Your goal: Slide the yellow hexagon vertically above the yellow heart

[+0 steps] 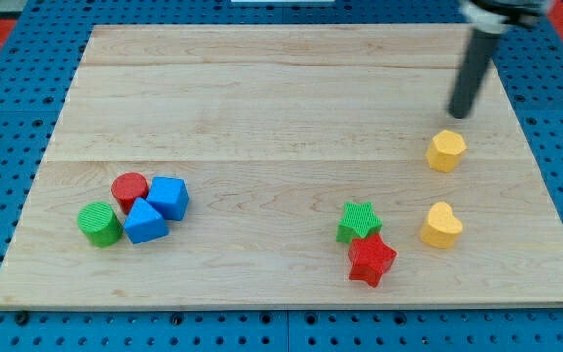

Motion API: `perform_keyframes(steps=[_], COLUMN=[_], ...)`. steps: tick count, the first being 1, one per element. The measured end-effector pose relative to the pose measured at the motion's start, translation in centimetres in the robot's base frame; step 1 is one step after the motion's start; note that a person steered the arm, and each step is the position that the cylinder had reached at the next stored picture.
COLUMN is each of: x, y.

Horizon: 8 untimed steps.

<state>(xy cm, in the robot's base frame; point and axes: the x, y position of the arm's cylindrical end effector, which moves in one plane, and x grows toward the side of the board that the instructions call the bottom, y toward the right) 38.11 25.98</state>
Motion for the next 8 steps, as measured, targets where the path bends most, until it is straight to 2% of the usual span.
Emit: perform_keyframes(steps=[1,2,4,5,7,8], x=[9.1,11.3,-4.6,-8.2,-1.1,-0.2], y=[4.4,-3.0,-9.7,-14.6,-12.9,-13.3])
